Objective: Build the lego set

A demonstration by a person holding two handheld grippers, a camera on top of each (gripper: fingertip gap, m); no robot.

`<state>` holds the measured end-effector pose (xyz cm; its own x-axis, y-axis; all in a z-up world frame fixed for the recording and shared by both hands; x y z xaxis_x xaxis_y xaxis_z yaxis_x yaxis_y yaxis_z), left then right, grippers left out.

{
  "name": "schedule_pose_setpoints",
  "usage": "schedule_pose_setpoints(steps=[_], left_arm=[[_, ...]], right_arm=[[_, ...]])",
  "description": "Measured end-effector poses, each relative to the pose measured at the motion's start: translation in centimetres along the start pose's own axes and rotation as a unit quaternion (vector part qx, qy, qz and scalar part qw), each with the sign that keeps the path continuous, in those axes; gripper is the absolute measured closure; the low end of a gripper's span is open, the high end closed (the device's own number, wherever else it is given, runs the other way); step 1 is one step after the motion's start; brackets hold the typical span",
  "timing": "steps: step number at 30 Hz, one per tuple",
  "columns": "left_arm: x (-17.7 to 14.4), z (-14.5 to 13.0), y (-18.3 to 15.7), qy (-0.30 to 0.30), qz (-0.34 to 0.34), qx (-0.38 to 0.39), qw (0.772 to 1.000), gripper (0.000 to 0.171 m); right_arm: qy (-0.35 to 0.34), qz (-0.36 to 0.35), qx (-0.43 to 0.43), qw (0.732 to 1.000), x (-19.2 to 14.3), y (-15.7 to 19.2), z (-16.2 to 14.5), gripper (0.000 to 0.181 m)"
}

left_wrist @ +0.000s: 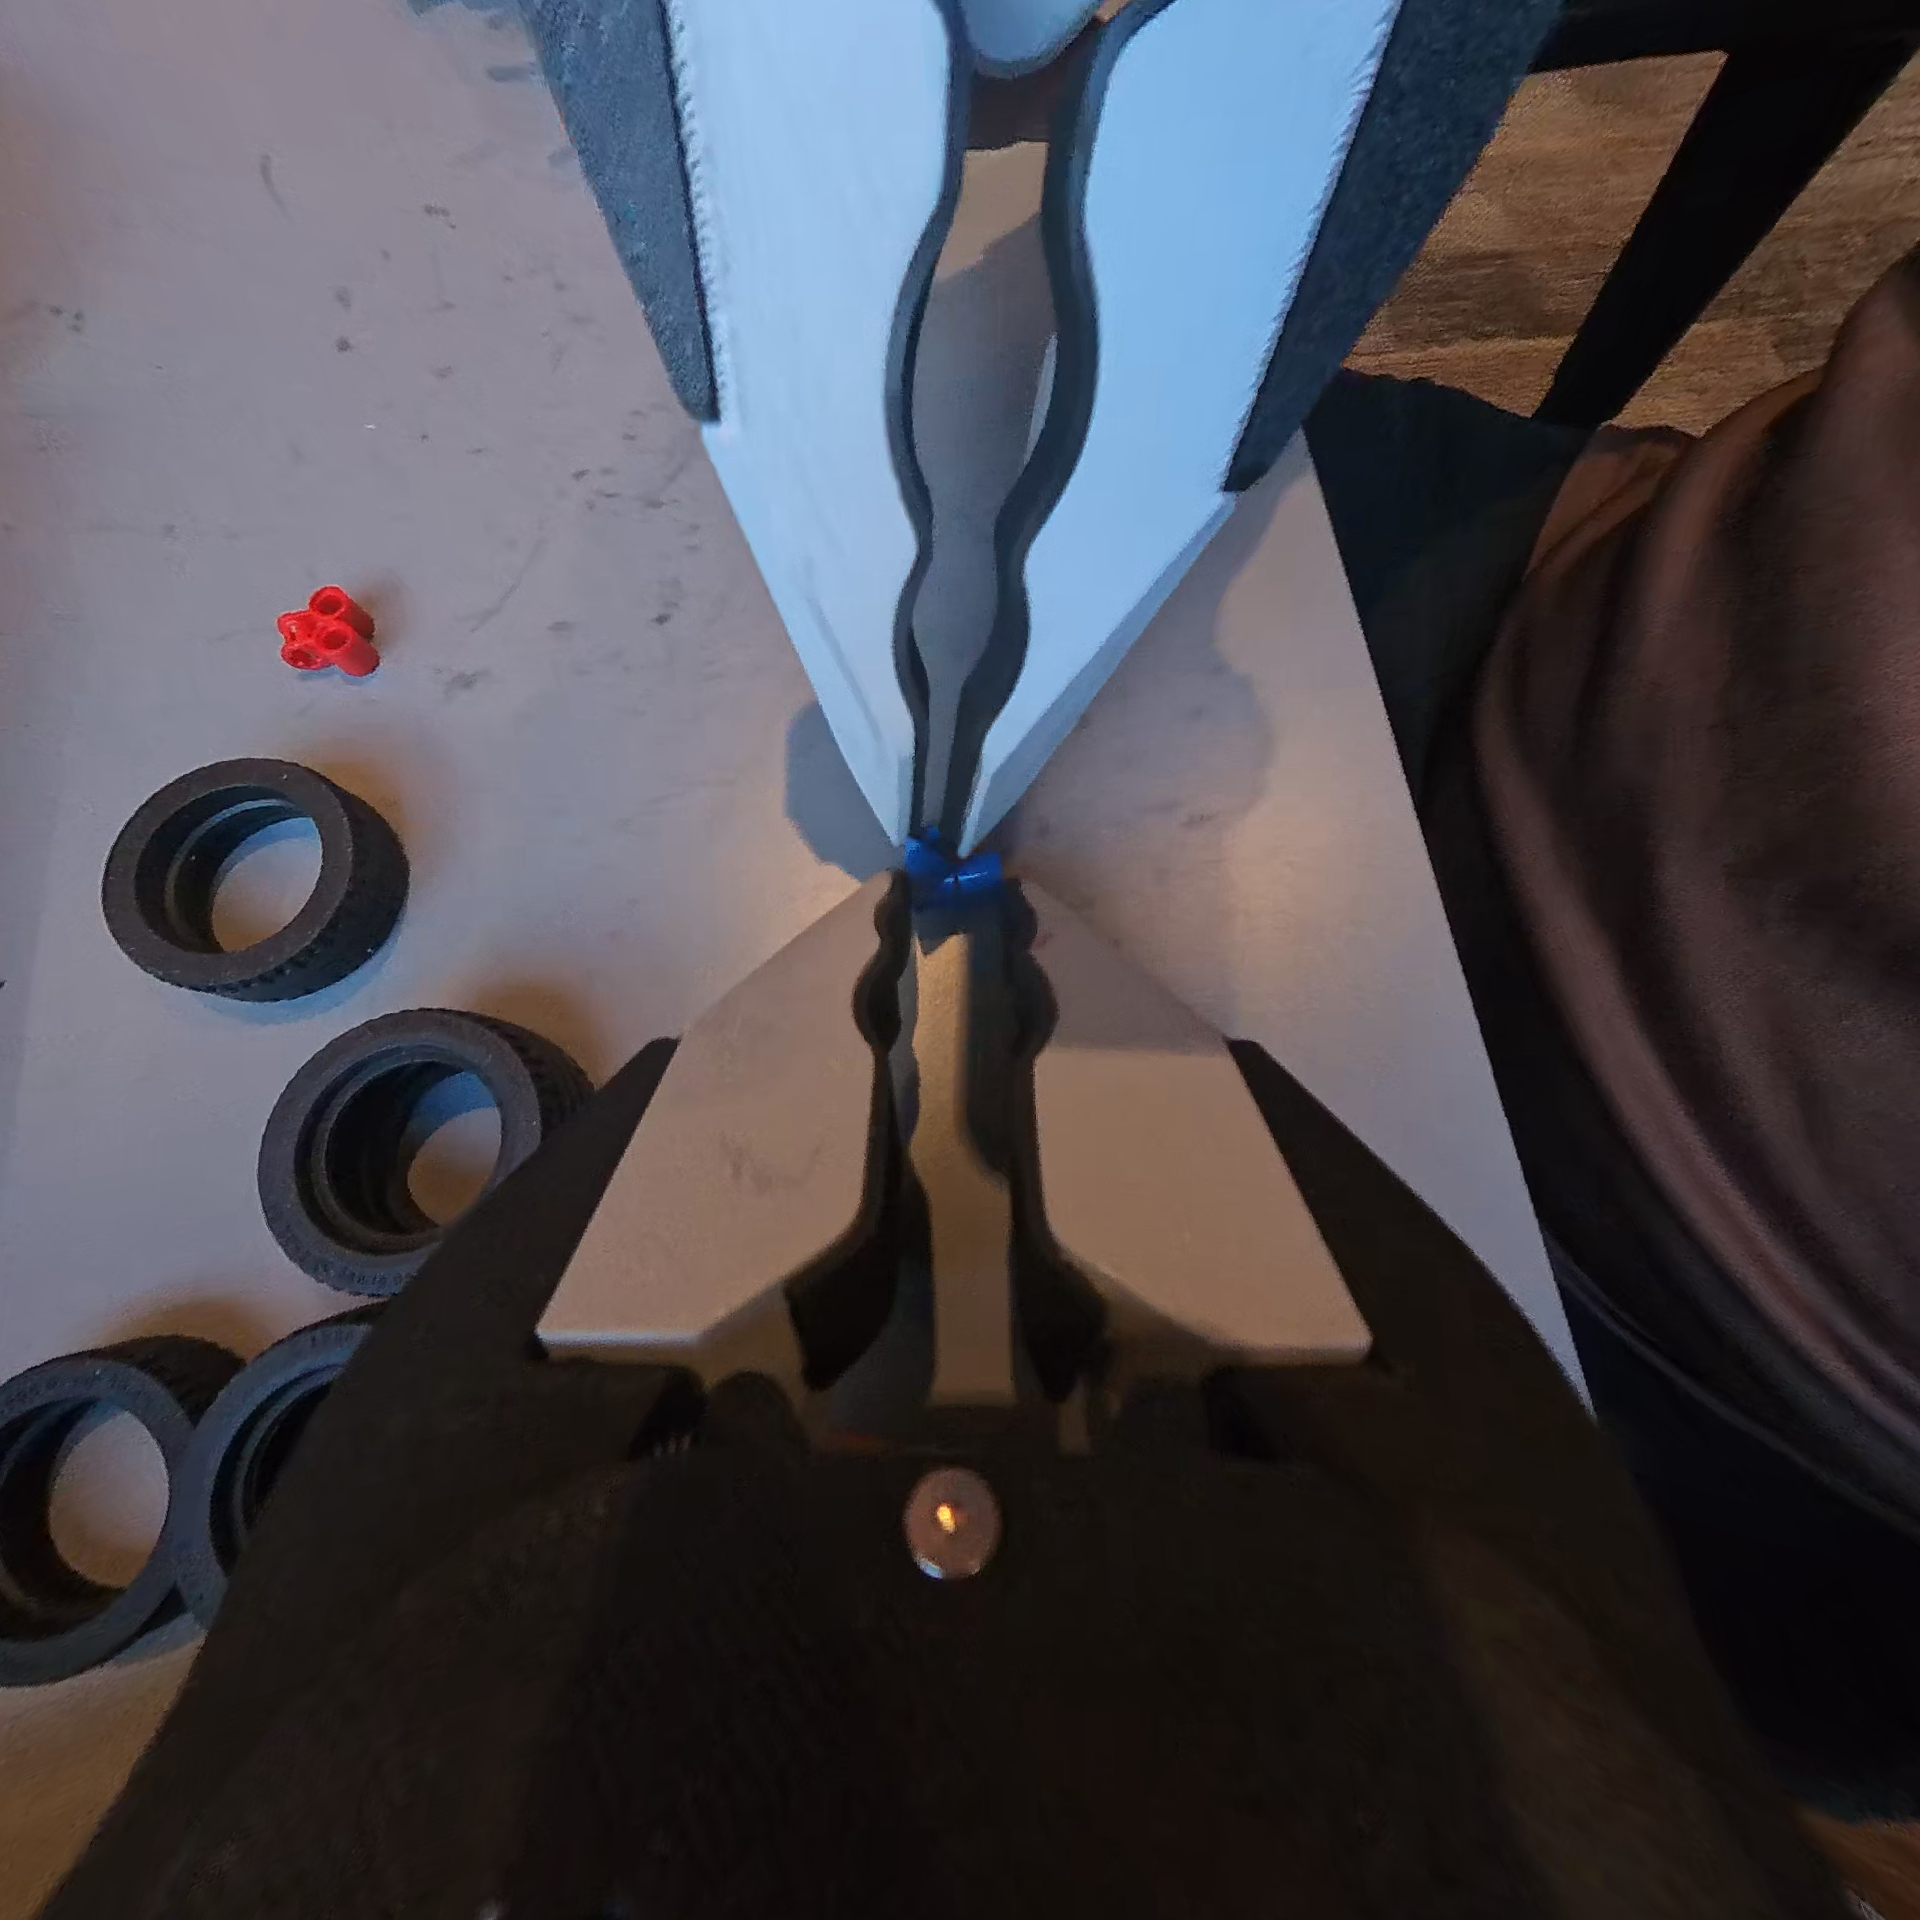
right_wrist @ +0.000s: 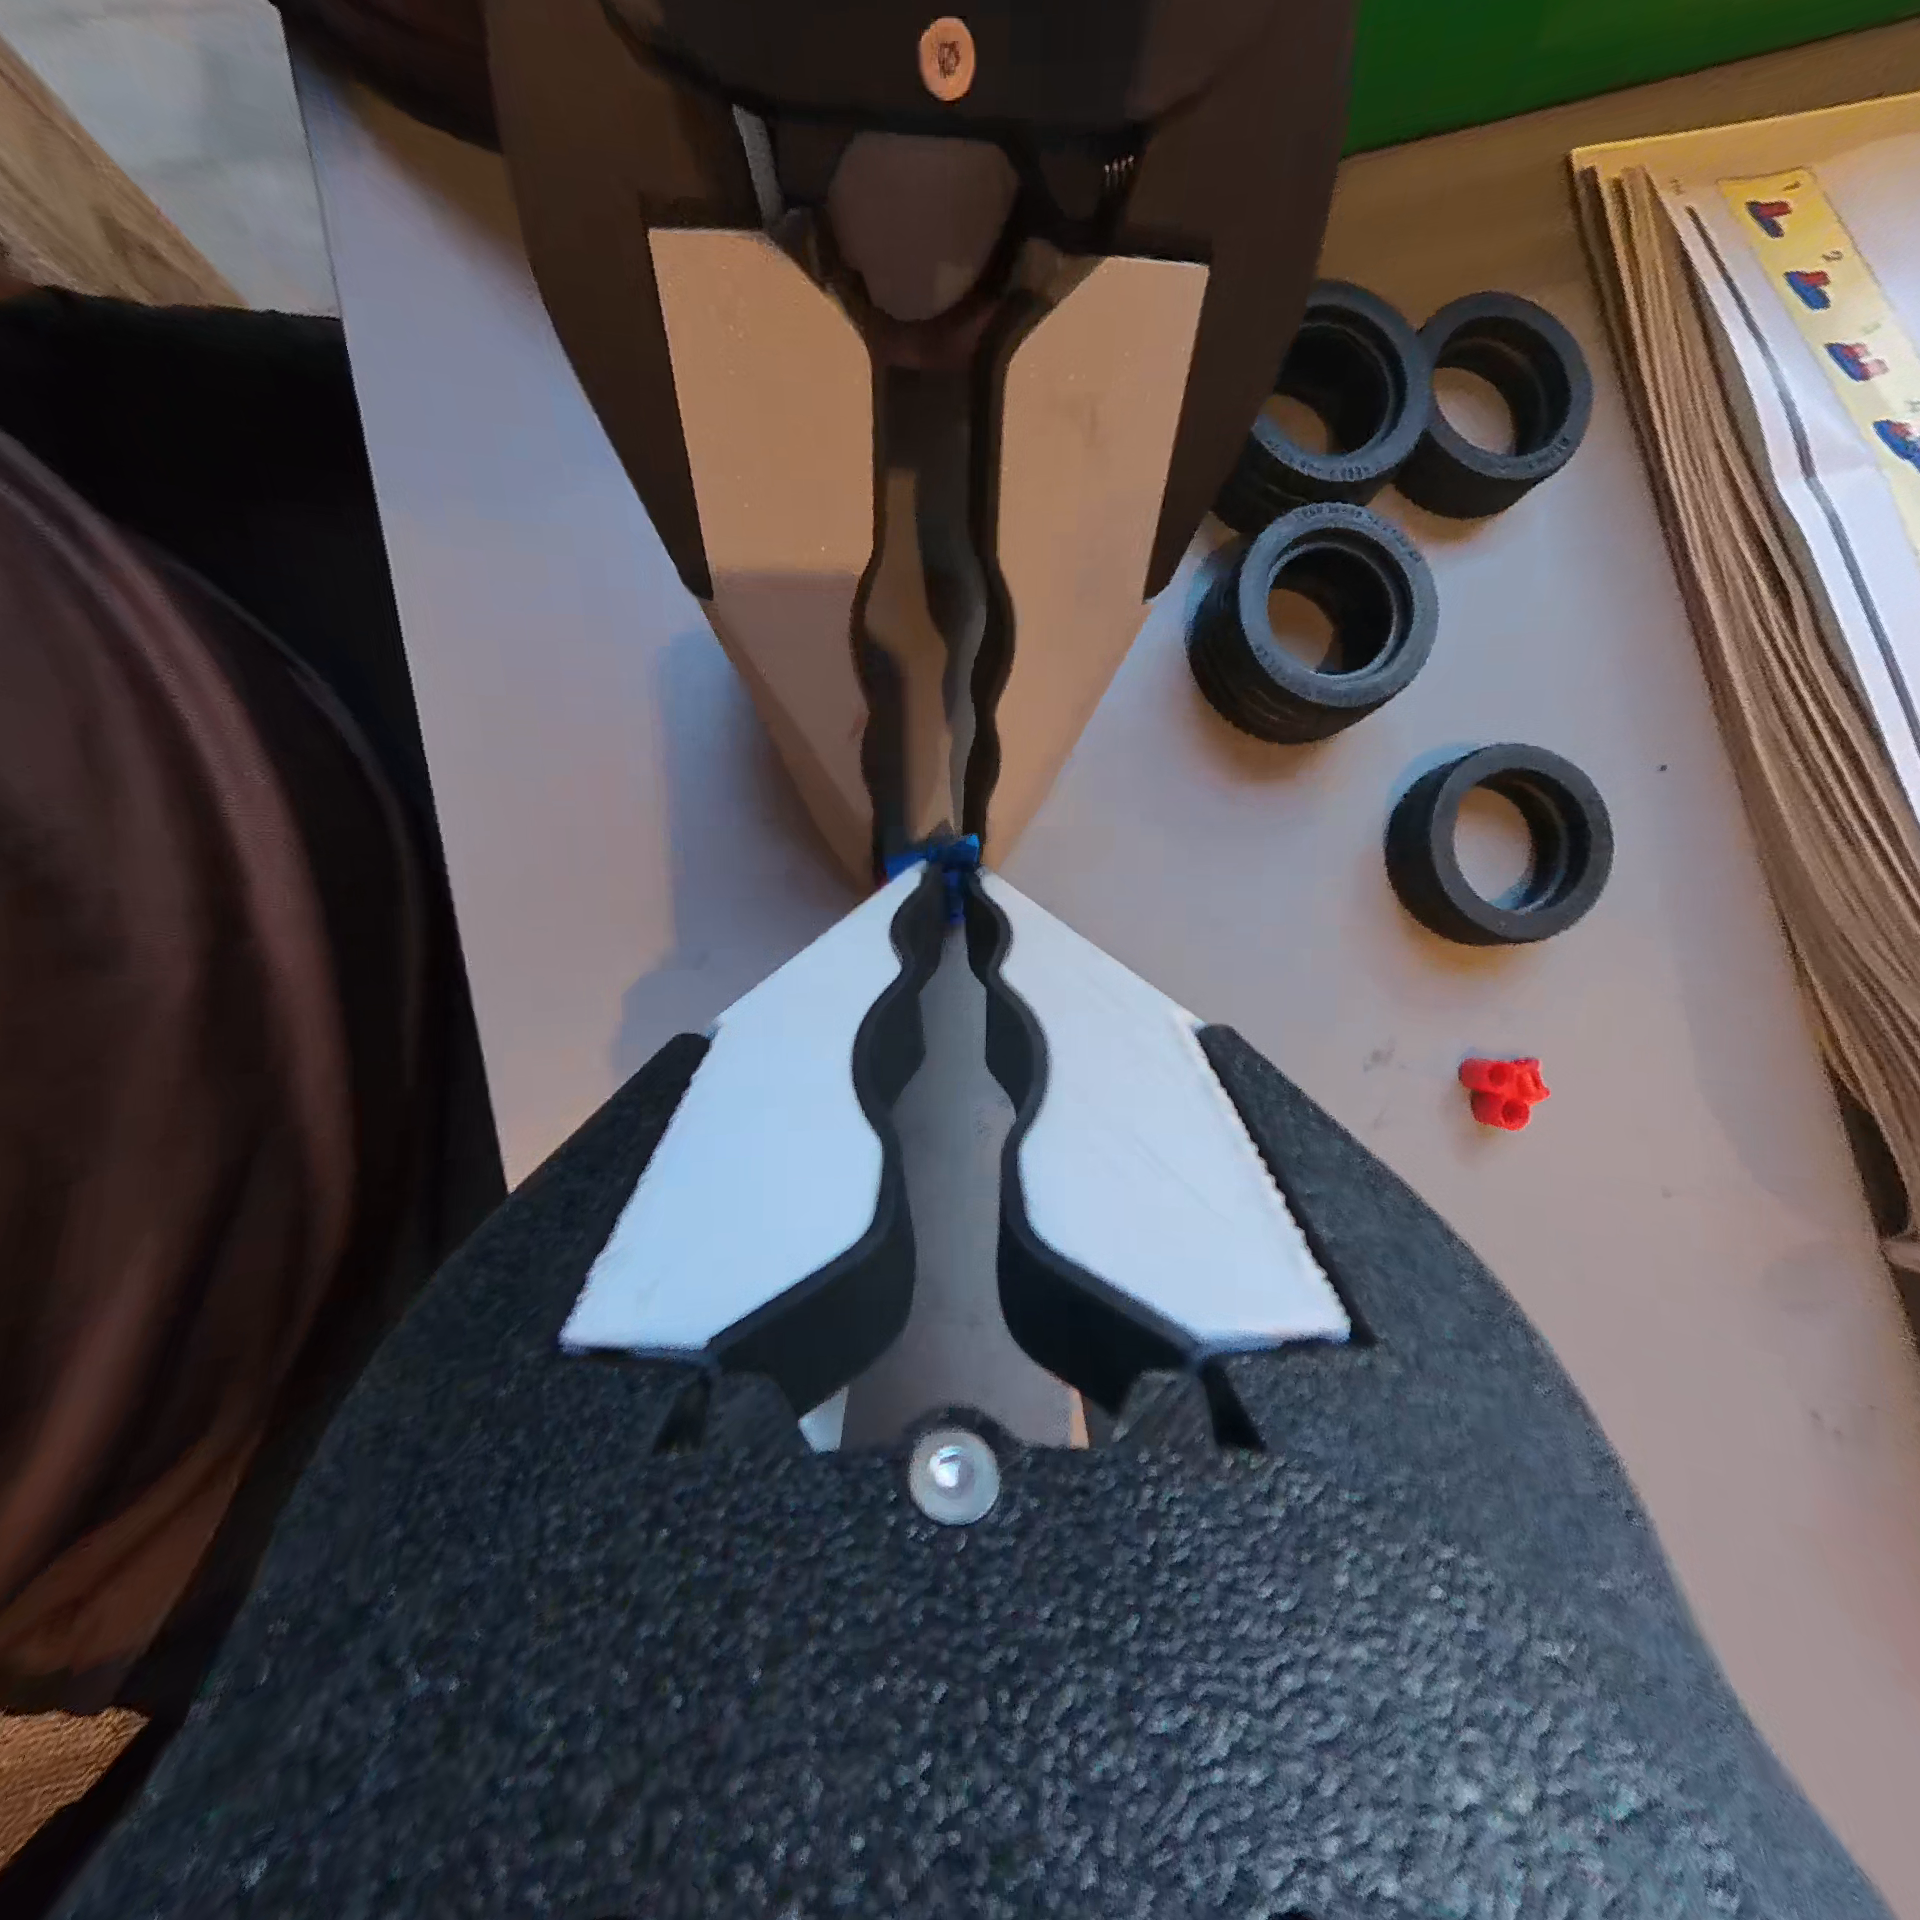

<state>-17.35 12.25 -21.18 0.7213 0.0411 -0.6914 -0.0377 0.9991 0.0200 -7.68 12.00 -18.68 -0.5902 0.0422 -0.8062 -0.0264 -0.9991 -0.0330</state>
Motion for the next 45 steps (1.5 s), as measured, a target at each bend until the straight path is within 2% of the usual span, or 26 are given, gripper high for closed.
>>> schedule_pose_setpoints(steps=[1, 8, 12, 18, 21, 37, 41, 45], left_arm=[[0.0, 0.0, 0.0, 0.0, 0.0, 0.001, 1.0, 0.157], [0.0, 0.0, 0.0, 0.0, -0.002, -0.001, 1.0, 0.157], [0.0, 0.0, 0.0, -0.001, -0.001, 0.0, 1.0, 0.157], [0.0, 0.0, 0.0, 0.0, 0.002, 0.002, 1.0, 0.157], [0.0, 0.0, 0.0, -0.001, 0.001, 0.002, 1.0, 0.157], [0.0, 0.0, 0.1, -0.001, 0.003, -0.004, 1.0, 0.157], [0.0, 0.0, 0.2, -0.001, 0.001, -0.007, 1.0, 0.157], [0.0, 0.0, 0.2, -0.001, 0.001, -0.007, 1.0, 0.157]], right_arm=[[0.003, 0.005, -0.003, 1.0, 0.0, 0.0, 0.1, 0.178], [0.01, 0.009, -0.028, 1.0, 0.0, 0.1, -0.1, 0.178], [0.013, 0.035, -0.006, 0.999, 0.1, -0.3, -0.1, 0.177], [-0.054, 0.114, 0.112, 0.986, 0.3, -1.5, -1.1, 0.177], [-0.081, 0.124, 0.152, 0.977, 0.3, -1.6, -1.7, 0.178], [-0.06, 0.052, 0.079, 0.994, -0.1, -1.0, -2.0, 0.178], [0.004, -0.006, -0.031, 0.999, 0.0, 0.2, -0.6, 0.178], [0.068, -0.032, -0.121, 0.99, 0.2, 0.9, 0.5, 0.178]])
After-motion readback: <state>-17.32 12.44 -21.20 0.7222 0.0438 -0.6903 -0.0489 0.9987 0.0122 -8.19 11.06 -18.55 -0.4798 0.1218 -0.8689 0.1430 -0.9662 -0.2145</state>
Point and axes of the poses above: each gripper's, where its closed fingertips meet, x out along the fingers, z out of its top, y = z × x across the jaws, the point moved 8 cm from there along -x, back along the fingers, and after that the axes turned 4 degrees about z, right-handed, at the moved point
